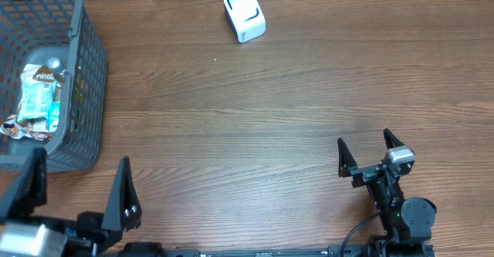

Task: Scan the item barcode
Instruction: 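Raise the left gripper and move it over the grey basket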

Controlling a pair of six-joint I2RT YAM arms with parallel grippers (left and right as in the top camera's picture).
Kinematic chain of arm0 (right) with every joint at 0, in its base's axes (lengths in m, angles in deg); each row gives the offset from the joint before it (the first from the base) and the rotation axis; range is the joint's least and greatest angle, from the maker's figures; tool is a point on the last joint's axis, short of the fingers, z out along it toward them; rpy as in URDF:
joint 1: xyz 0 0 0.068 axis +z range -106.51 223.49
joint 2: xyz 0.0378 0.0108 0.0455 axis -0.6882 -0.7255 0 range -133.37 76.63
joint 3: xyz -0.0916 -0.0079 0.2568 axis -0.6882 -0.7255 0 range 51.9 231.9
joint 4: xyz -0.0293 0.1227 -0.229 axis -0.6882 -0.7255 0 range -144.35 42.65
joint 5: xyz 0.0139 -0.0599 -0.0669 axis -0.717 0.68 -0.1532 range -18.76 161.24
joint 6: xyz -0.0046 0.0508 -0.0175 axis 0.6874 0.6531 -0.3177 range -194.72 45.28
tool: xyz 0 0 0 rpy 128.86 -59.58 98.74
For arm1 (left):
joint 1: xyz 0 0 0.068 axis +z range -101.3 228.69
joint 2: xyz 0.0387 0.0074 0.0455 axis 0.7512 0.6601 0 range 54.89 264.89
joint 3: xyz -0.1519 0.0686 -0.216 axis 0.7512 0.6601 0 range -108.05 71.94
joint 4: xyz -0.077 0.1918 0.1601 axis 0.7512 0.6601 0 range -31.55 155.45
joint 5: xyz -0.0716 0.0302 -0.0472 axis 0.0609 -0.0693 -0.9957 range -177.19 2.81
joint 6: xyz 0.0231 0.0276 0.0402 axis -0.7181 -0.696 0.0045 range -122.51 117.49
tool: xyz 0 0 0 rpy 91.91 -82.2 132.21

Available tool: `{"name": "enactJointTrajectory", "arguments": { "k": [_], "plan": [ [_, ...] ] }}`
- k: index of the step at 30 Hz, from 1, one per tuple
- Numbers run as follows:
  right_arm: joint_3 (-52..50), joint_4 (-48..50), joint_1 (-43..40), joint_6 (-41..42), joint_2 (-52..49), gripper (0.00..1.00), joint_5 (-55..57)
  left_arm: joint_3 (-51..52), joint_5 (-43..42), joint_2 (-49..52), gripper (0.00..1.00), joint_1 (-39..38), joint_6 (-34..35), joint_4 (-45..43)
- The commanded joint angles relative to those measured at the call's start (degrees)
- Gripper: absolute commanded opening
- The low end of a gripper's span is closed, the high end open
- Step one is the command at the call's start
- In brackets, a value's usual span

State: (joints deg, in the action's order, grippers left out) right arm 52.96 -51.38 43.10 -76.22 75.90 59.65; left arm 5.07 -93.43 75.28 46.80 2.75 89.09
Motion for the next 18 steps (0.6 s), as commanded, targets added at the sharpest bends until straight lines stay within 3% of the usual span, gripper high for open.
{"name": "enactJointTrajectory", "arguments": {
  "k": [1, 9, 18],
  "plan": [
    [-0.6, 0.3, -0.2, -0.1, 0.6, 1.00, -0.1, -10.4, -5.1, 9.2, 1.00, -0.4, -2.4, 7.0],
    [-0.6, 0.3, -0.2, -0.1, 0.6, 1.00, 0.0, -31.8, -5.8, 30.7, 1.00, -0.4, -7.0, 30.9],
    [-0.6, 0.3, -0.2, -0.1, 0.6, 1.00, -0.1, -33.7, -11.5, 42.4, 1.00, -0.4, -6.7, 38.6]
  ]
}}
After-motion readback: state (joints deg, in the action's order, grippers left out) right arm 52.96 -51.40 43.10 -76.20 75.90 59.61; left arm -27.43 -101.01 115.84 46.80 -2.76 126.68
